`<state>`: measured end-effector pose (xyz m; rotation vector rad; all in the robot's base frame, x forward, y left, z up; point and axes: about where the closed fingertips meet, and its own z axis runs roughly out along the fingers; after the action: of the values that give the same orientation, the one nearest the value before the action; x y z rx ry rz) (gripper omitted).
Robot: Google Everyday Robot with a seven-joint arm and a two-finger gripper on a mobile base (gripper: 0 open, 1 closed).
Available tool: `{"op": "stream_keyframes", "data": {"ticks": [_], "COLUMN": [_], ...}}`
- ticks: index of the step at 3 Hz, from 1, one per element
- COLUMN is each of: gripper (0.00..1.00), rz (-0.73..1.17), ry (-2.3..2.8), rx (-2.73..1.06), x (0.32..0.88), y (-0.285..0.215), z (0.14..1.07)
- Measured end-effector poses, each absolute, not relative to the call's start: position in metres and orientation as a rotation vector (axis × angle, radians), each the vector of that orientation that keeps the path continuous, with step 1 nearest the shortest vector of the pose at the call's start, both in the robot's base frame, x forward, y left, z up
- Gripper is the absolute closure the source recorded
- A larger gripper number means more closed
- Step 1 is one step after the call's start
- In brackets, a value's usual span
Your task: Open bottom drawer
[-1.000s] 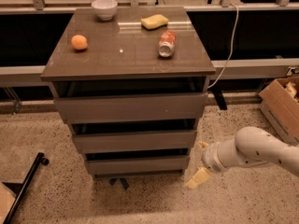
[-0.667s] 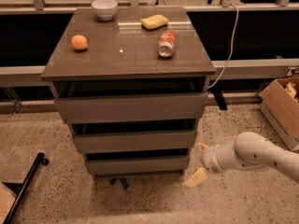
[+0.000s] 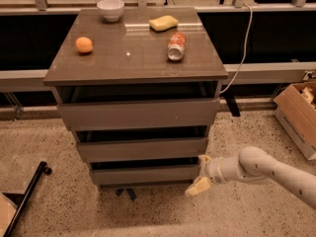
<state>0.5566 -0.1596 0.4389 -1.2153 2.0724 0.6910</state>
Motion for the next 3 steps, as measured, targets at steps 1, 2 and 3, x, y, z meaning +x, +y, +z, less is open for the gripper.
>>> {"op": "stream_keyframes", "data": {"ticks": [1,2,3], "gripper": [0.0,0.0,0.0], "rz": [0.704,0.71,0.716], "ry": [2.078,2.111,2.111], "rx": [-1.203,-1.19,-1.122], "x": [0.557,0.558,0.569], "y": [-0.158,-0.155,-0.153], "z": [0.429,0.416,0.389]}}
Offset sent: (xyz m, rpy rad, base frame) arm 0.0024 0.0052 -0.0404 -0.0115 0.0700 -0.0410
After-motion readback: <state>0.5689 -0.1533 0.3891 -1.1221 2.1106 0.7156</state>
